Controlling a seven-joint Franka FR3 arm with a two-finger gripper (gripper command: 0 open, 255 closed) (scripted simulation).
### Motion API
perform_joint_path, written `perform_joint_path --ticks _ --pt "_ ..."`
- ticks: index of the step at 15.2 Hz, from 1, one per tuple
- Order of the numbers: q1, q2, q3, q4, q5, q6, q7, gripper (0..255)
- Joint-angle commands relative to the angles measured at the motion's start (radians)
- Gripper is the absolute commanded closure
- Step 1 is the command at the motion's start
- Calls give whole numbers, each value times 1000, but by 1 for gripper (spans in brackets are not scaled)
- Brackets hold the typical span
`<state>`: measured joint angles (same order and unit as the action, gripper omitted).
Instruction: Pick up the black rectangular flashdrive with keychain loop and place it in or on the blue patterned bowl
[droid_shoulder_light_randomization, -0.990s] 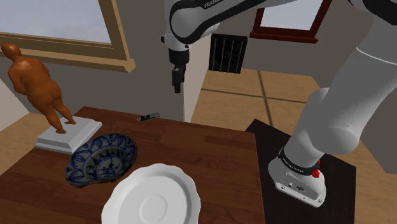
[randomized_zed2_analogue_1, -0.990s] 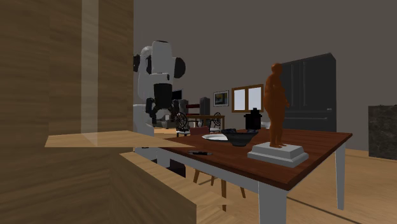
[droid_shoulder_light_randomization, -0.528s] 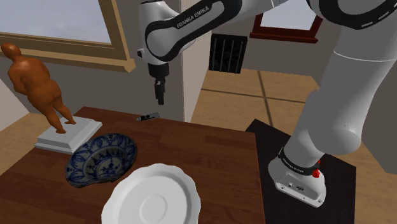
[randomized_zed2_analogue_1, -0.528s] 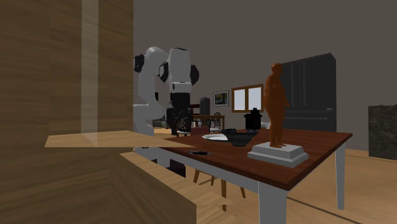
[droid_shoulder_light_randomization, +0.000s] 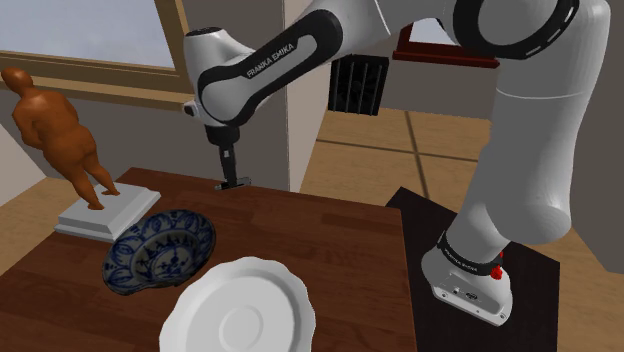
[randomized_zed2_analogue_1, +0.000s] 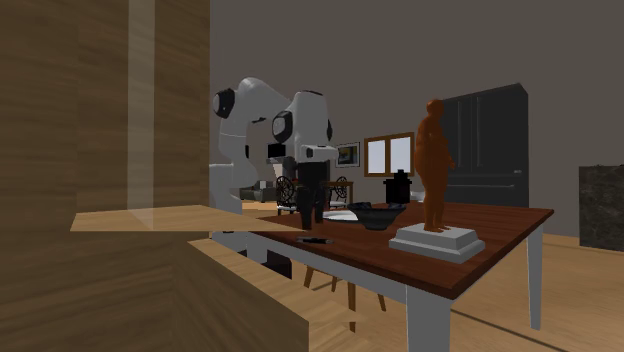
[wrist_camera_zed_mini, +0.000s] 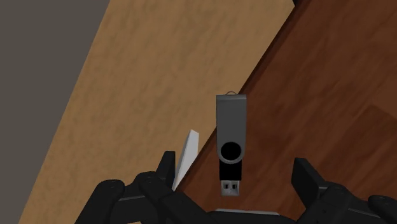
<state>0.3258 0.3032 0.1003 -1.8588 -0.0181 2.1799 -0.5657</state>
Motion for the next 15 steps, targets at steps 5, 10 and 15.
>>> perform_joint_path --ticks 5,10,15 --pt "4 50 -1 -22 -7 72 2 0" --pt "4 50 -1 -22 -7 72 2 0" --pt "4 50 -1 -22 -7 72 2 255"
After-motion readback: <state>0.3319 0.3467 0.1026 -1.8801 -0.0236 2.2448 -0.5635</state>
